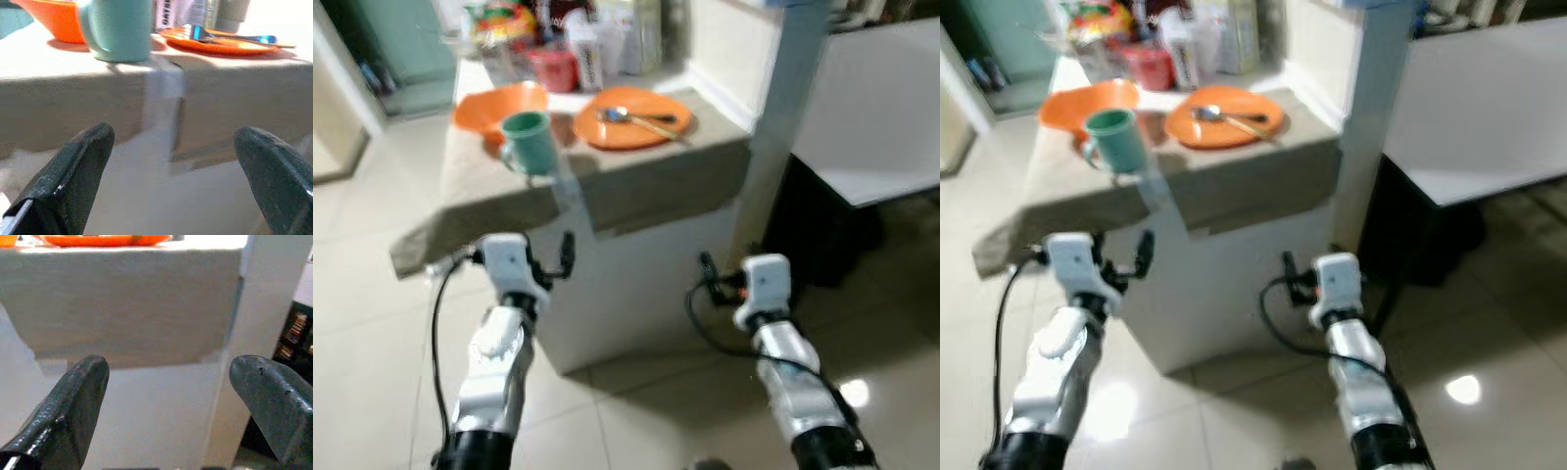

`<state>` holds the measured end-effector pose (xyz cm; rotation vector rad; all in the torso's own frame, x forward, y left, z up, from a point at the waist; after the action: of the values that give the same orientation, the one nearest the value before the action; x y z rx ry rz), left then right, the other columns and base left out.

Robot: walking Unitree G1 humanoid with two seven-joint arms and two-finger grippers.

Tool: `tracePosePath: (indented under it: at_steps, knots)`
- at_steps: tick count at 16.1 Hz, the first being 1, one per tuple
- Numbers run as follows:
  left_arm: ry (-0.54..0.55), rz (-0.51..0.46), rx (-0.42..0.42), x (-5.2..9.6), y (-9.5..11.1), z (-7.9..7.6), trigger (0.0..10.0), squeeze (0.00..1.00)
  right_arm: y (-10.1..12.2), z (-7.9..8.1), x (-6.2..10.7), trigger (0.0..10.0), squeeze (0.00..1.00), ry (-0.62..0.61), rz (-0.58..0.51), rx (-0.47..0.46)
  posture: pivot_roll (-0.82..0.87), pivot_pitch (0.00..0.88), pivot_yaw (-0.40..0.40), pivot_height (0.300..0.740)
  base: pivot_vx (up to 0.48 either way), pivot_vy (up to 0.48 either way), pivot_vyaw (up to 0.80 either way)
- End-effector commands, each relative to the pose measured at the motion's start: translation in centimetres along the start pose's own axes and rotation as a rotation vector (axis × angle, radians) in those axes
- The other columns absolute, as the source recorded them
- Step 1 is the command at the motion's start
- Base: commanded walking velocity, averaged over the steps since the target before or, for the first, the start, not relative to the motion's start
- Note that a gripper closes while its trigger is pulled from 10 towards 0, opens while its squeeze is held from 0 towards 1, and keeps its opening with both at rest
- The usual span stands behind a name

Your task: Setting the table

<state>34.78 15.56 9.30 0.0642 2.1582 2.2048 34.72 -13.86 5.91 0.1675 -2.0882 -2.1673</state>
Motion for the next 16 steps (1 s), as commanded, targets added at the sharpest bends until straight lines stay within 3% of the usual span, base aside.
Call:
tracePosePath:
  at_steps: [1, 9, 13, 16]
  knots:
    - [0.033, -0.019, -0.040, -0.1, 0.7, 1.4, 10.0, 0.00, 0.4, 1.6, -0.4, 10.0, 0.00, 0.037, -0.019, -0.012, -0.18, 0.000, 0.081, 0.740, 0.435, 0.000, 0.00]
    - [-0.007, -0.080, -0.098, -3.5, 4.9, 1.8, 10.0, 0.00, 0.6, 1.5, -0.1, 10.0, 0.00, 0.025, -0.034, -0.012, -0.19, 0.002, 0.102, 0.740, 0.000, 0.000, 0.00]
    - [-0.108, -0.079, -0.098, -6.1, 6.2, 0.2, 10.0, 0.00, 0.6, 1.6, 0.1, 10.0, 0.00, 0.021, -0.034, -0.015, -0.21, 0.000, 0.111, 0.740, 0.000, 0.000, 0.00]
    - [-0.160, -0.066, -0.105, -7.7, 6.8, 0.0, 10.0, 0.00, 0.7, 1.4, 0.2, 10.0, 0.00, 0.016, -0.039, -0.012, -0.23, 0.000, 0.115, 0.740, 0.000, 0.000, 0.00]
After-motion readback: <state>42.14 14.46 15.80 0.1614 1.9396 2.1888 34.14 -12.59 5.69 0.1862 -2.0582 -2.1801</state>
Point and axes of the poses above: a point about 5 cm out from each wrist's last joint towards the gripper, its own x axis pointing back from the gripper into the wrist, its own y axis along the axis of the wrist's last joint, z = x × y, the point moved 6 cm from there along -x, pointing out of the wrist towards the gripper, and after that the axes turned 8 degrees about -x, right-handed, at the moved point
